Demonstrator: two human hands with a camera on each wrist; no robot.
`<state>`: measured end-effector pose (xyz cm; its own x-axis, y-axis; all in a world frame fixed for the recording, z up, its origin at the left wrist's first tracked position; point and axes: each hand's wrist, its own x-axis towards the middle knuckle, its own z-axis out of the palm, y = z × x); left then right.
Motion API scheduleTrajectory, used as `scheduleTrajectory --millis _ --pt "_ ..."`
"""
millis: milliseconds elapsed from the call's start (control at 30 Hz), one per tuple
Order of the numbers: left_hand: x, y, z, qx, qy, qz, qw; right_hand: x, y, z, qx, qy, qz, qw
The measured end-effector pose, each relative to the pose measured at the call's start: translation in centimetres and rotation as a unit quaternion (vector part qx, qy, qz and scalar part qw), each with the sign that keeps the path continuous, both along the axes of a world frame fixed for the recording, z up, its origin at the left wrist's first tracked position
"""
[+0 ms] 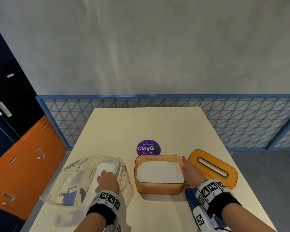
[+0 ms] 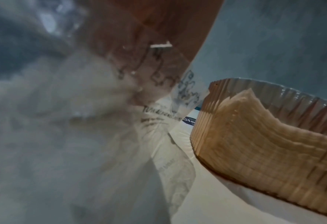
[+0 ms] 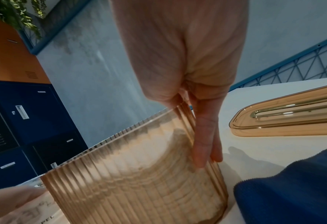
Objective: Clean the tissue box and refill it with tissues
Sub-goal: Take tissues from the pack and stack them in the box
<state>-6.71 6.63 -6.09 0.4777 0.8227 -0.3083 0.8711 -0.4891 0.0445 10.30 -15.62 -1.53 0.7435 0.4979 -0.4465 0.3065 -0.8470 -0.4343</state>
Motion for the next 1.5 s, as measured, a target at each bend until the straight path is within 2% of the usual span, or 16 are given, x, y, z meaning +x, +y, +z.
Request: scheduleTrajectory --millis 200,300,400,467,533,633,700,767,900,1033,1133,1233,1300,1333,1400,1500 --pt "-0.8 0.8 1.9 0.021 -0.042 -0.03 0.998 0.3 -0.2 0.0 0.005 0.008 0.006 1.0" --pt "-1.8 1.1 4.4 0.01 -0.118 -0.01 0.993 0.3 -0.4 2.0 0.013 0.07 0.013 0.997" --pt "-3.3 0.4 7.7 0.069 -0.217 -0.006 0.974 0.1 0.2 4.4 0.054 0.005 0.035 0.998" --pt "-3.9 -0.9 10.0 0.118 -0.301 -0.021 0.946 -0.3 1.2 6.2 0.117 -0.001 0.016 0.993" --pt "-3.8 -2.6 12.0 0.131 -0.383 -0.047 0.913 -1.4 2.5 8.3 0.189 0.093 -0.001 0.977" --pt "-2.5 -4.7 12.7 0.139 -0.467 -0.136 0.863 -3.4 4.2 10.9 0.27 0.257 -0.009 0.928" --pt "-1.5 -5.9 11.6 0.147 -0.473 -0.233 0.837 -3.9 4.8 11.8 0.309 0.344 -0.017 0.887" --pt "-0.7 -6.8 9.9 0.139 -0.444 -0.31 0.829 -3.7 4.9 12.2 0.332 0.364 -0.024 0.87" --pt "0.1 -7.9 6.9 0.122 -0.407 -0.359 0.831 -2.1 4.1 11.5 0.297 0.301 -0.029 0.906" --pt "1.1 -8.3 5.7 0.096 -0.389 -0.38 0.834 -1.5 3.1 10.9 0.293 0.302 -0.024 0.907" --pt "1.6 -8.6 5.6 0.087 -0.38 -0.393 0.833 -1.3 2.8 10.5 0.291 0.248 -0.015 0.924" --pt "1.5 -8.5 5.5 0.059 -0.449 -0.326 0.83 -0.5 2.1 10.2 0.29 0.184 -0.023 0.939" --pt "1.5 -8.0 5.9 -0.042 -0.533 -0.171 0.828 0.0 1.5 10.4 0.3 0.162 -0.024 0.94" --pt "1.7 -7.5 6.3 -0.119 -0.565 -0.082 0.812 0.2 1.3 10.6 0.304 0.153 -0.02 0.94" --pt "2.1 -6.4 7.5 -0.297 -0.579 0.049 0.758 0.5 1.1 10.6 0.304 0.138 -0.01 0.943" --pt "3.2 -4.9 8.9 -0.438 -0.542 0.058 0.715 0.7 1.4 10.0 0.297 0.121 -0.008 0.947"
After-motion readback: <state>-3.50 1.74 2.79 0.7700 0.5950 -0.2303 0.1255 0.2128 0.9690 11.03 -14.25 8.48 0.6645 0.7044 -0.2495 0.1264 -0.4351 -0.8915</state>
